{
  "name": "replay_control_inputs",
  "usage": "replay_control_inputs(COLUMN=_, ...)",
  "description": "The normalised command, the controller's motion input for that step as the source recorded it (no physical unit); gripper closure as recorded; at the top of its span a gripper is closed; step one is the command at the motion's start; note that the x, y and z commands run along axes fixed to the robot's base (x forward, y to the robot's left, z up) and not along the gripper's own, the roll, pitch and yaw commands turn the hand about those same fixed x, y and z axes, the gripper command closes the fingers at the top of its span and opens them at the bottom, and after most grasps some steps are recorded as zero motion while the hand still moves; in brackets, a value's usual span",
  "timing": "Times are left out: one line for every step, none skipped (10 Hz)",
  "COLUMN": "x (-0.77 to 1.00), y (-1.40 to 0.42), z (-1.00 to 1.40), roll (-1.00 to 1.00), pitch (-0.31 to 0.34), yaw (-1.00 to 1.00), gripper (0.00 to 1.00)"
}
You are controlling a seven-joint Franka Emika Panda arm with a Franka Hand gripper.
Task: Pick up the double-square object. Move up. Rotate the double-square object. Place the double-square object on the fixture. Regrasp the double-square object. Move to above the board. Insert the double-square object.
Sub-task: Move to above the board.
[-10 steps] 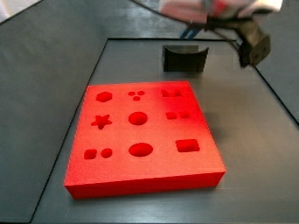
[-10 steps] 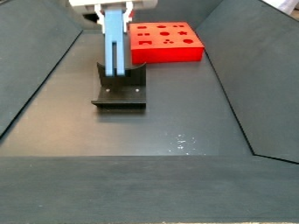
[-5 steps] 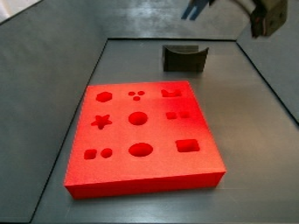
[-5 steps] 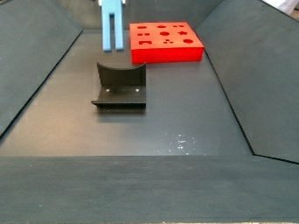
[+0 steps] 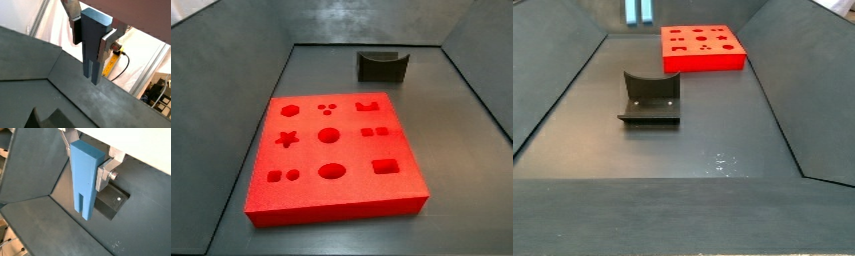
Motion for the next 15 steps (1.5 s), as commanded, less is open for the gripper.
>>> replay_control_inputs(x=0.02, y=-0.02, z=0.28, roll=-0.03, pitch=0.083, yaw=0.09, gripper=1.0)
replay_control_inputs(x=0.02, y=-0.02, z=0.18, roll=-0.04, pitch=0.079, yaw=0.09, gripper=1.0)
replay_control_inputs(x=-0.72, y=-1.0, z=0.28, roll=-1.0, pitch=-0.026, yaw=0.02, gripper=1.0)
replay_control_inputs(x=-0.72, y=-1.0, z=0.29, roll=-1.0, pitch=-0.034, yaw=0.01, gripper=1.0)
replay_control_inputs(x=-0.77, y=-1.0, z=0.31, roll=-1.0, pitch=-0.058, yaw=0.01, gripper=1.0)
replay_control_inputs(x=-0.81, y=-1.0, z=0.29, roll=-1.0, pitch=-0.073, yaw=0.01, gripper=1.0)
replay_control_inputs(x=-0.81, y=-1.0, z=0.29, roll=-1.0, pitch=-0.076, yaw=0.01, gripper=1.0)
replay_control_inputs(x=-0.86, y=-0.99, z=0.31, roll=-1.0, pitch=-0.088, yaw=0.01, gripper=1.0)
replay_control_inputs(x=-0.69, y=-0.76, z=0.23, roll=-1.0, pitch=-0.096, yaw=0.0, gripper=1.0)
replay_control_inputs(x=-0.37, y=-0.36, z=0.11, roll=-1.0, pitch=-0.1, yaw=-0.01, gripper=1.0)
replay_control_inputs(x=-0.26, y=-0.23, z=0.07, roll=-1.0, pitch=-0.09, yaw=-0.01, gripper=1.0)
replay_control_inputs(x=-0.12, y=-0.07, z=0.03, roll=-1.0, pitch=-0.088, yaw=-0.02, gripper=1.0)
replay_control_inputs(x=-0.08, y=-0.02, z=0.01, roll=-0.91, pitch=-0.092, yaw=-0.02, gripper=1.0)
replay_control_inputs(x=-0.05, y=0.01, z=0.0, roll=-0.59, pitch=-0.069, yaw=-0.02, gripper=1.0)
replay_control_inputs(x=-0.05, y=0.0, z=0.01, roll=-0.39, pitch=-0.051, yaw=-0.01, gripper=1.0)
